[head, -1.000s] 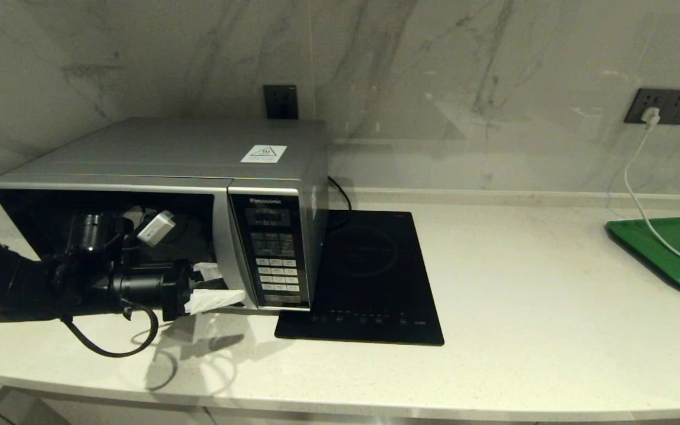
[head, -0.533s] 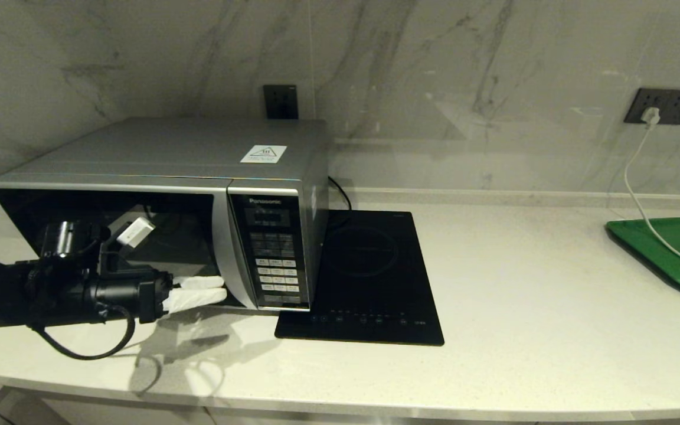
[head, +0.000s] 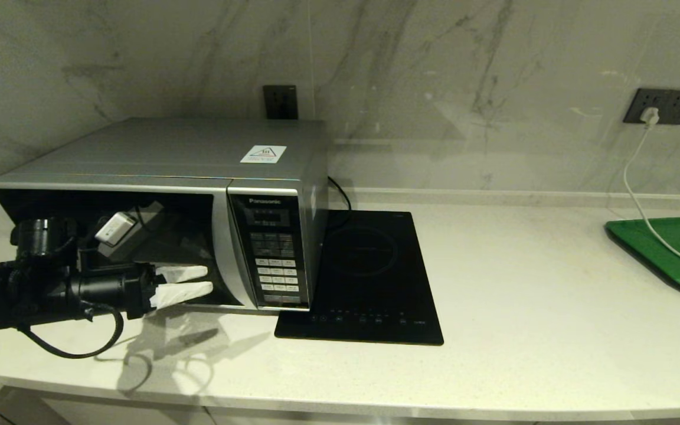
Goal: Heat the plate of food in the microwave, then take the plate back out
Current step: Open the microwave oven
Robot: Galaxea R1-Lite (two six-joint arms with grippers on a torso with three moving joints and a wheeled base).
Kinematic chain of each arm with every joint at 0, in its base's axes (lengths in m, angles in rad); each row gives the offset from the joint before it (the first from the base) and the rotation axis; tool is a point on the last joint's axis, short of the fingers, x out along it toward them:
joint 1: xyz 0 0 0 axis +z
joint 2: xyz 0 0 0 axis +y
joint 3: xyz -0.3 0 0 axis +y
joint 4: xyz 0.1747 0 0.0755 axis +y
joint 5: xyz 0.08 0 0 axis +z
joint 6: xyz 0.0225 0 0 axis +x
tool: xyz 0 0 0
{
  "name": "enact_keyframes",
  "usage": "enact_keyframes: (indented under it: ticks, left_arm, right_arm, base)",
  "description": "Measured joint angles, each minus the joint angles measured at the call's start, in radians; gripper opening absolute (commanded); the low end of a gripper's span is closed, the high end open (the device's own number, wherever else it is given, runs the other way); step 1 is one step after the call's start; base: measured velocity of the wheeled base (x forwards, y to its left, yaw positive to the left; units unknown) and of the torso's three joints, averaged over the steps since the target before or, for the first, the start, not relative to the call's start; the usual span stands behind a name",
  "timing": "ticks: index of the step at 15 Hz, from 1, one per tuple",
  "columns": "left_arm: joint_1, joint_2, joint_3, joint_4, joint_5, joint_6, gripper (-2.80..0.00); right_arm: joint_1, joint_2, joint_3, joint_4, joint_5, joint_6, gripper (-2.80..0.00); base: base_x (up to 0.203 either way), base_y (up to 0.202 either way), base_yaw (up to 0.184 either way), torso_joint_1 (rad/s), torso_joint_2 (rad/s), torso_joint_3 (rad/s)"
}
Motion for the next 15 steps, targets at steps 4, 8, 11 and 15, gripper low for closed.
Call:
enact_keyframes:
  ticks: [4, 8, 11, 15]
  left_arm:
    - [-0.024, 0.000, -0.006, -0.016, -0.012, 0.005, 0.00]
    - [-0.105, 0.001, -0.004, -0.018, -0.010, 0.004, 0.00]
    - [-0.147, 0.009, -0.005, -0.022, -0.006, 0.004, 0.00]
    - [-0.172, 0.047, -0.003, -0.067, -0.011, 0.005, 0.00]
  right_arm:
    - [0.000, 0.000, 0.000, 0.000, 0.000, 0.000, -2.80]
    - [0.000, 0.000, 0.000, 0.000, 0.000, 0.000, -2.80]
    - [0.000, 0.000, 0.000, 0.000, 0.000, 0.000, -2.80]
    - [0.000, 0.000, 0.000, 0.000, 0.000, 0.000, -2.80]
  base:
    - [0.000, 0.000, 0.000, 0.000, 0.00, 0.000]
    - [0.000, 0.000, 0.000, 0.000, 0.00, 0.000]
    - [0.000, 0.000, 0.000, 0.000, 0.00, 0.000]
    - [0.000, 0.000, 0.000, 0.000, 0.00, 0.000]
